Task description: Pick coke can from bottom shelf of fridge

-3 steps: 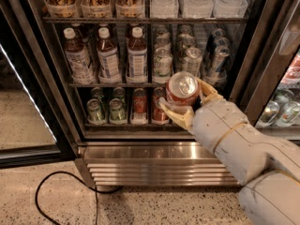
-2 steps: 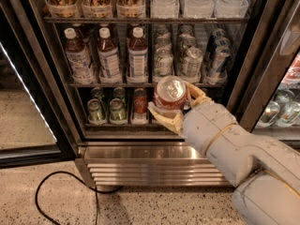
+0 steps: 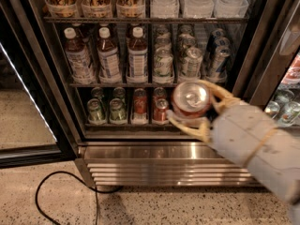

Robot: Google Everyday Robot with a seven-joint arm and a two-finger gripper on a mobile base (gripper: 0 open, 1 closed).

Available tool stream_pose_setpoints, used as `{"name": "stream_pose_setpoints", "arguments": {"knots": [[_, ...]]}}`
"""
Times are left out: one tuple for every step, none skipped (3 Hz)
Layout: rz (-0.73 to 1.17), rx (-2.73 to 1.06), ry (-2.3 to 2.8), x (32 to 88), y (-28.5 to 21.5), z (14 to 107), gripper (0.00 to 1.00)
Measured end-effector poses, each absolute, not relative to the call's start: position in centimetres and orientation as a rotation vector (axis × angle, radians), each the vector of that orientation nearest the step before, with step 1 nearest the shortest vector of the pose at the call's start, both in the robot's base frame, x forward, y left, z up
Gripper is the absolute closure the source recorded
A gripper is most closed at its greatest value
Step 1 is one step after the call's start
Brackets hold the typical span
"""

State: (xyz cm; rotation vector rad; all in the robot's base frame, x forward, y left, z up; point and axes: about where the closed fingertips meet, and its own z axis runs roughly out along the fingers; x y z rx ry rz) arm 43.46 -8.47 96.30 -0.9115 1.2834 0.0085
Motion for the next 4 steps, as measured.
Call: {"name": "stream_pose_setpoints", "arguments": {"knots": [[-0.065, -0.912, 1.247, 40.2, -16.1, 100.8, 1.0], [-0.051, -0.953, 1.207, 38.8, -16.1, 101.7, 1.0], [-0.042, -0.969, 1.207, 39.3, -15.6, 101.7, 1.0], [0.045, -1.024, 1.167, 40.9, -13.9, 101.7, 1.0]]}}
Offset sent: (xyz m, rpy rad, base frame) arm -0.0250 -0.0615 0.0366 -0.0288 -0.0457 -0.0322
